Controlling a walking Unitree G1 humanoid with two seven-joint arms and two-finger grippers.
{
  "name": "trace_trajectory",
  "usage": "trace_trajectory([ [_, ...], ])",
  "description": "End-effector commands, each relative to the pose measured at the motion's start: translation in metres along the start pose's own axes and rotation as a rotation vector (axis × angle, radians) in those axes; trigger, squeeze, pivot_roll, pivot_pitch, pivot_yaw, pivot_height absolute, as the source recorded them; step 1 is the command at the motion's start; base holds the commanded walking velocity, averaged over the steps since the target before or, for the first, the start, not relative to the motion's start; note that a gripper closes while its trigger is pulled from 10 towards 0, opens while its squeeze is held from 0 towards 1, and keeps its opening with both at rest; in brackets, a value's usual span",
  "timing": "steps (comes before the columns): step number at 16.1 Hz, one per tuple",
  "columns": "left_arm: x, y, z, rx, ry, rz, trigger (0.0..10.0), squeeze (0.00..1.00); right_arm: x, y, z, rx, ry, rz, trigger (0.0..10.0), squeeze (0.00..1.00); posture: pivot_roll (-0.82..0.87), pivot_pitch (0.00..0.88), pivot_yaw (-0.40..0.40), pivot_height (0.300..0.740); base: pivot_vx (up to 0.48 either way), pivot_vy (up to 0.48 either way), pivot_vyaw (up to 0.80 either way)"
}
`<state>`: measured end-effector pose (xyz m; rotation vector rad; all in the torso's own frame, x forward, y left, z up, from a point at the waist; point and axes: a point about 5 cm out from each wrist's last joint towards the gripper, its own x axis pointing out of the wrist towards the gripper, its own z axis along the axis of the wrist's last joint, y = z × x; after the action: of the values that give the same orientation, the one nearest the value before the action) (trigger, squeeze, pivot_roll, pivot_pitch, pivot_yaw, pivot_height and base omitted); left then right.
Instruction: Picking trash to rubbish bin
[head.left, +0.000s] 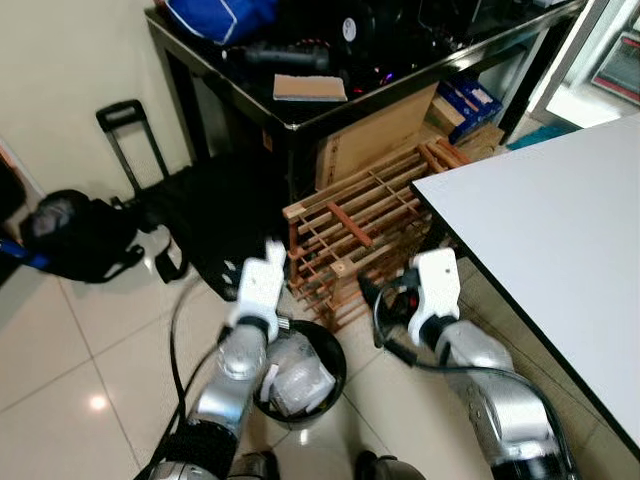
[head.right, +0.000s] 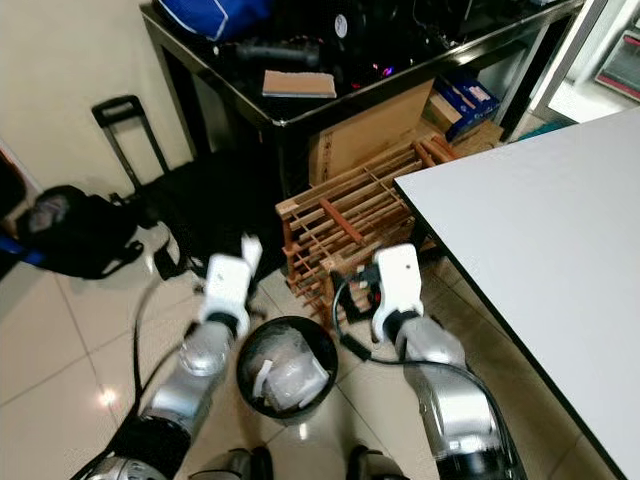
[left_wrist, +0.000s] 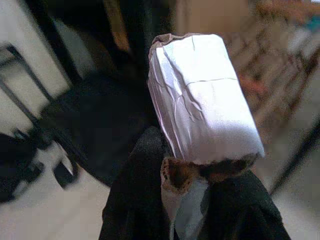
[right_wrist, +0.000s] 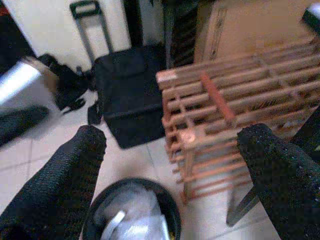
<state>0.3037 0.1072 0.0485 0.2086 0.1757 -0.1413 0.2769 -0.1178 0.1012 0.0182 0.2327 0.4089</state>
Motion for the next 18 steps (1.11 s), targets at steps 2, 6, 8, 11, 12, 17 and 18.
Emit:
trace_trajectory([
  [2, -0.005, -0.010, -0.011, -0.010, 0.045, -0.053, 10.0, 0.00, -0.009, 0.014, 0.000, 0.005, 0.013, 0.064, 10.0, 0.00, -0.09, 0.240, -0.047, 0.740, 0.000, 0.000, 0.00],
  [6, -0.008, -0.022, -0.045, -0.017, 0.191, -0.069, 10.0, 0.00, -0.028, 0.032, 0.000, 0.027, 0.040, 0.130, 10.0, 0.00, -0.11, 0.320, -0.076, 0.740, 0.000, 0.000, 0.00],
  [8, -0.004, -0.019, -0.047, -0.009, 0.225, -0.062, 10.0, 0.00, -0.033, 0.033, 0.002, 0.026, 0.055, 0.144, 10.0, 0.00, -0.11, 0.350, -0.087, 0.740, 0.000, 0.000, 0.00],
  [11, -0.004, -0.016, -0.051, 0.039, 0.256, -0.078, 10.0, 0.00, -0.037, 0.034, 0.005, 0.022, 0.066, 0.151, 10.0, 0.00, -0.13, 0.380, -0.098, 0.740, 0.000, 0.000, 0.00],
  [12, -0.004, -0.013, -0.056, 0.096, 0.284, -0.074, 10.0, 0.00, -0.039, 0.035, 0.006, 0.029, 0.070, 0.152, 10.0, 0.00, -0.13, 0.395, -0.099, 0.740, 0.000, 0.000, 0.00],
  [17, -0.005, 0.002, -0.062, 0.165, 0.315, -0.015, 10.0, 0.00, -0.042, 0.035, 0.005, 0.039, 0.089, 0.135, 10.0, 0.00, -0.14, 0.413, -0.096, 0.740, 0.000, 0.000, 0.00],
  [18, -0.001, 0.004, -0.055, 0.166, 0.289, 0.001, 10.0, 0.00, -0.043, 0.035, 0.005, 0.044, 0.090, 0.130, 10.0, 0.00, -0.14, 0.415, -0.096, 0.740, 0.000, 0.000, 0.00],
])
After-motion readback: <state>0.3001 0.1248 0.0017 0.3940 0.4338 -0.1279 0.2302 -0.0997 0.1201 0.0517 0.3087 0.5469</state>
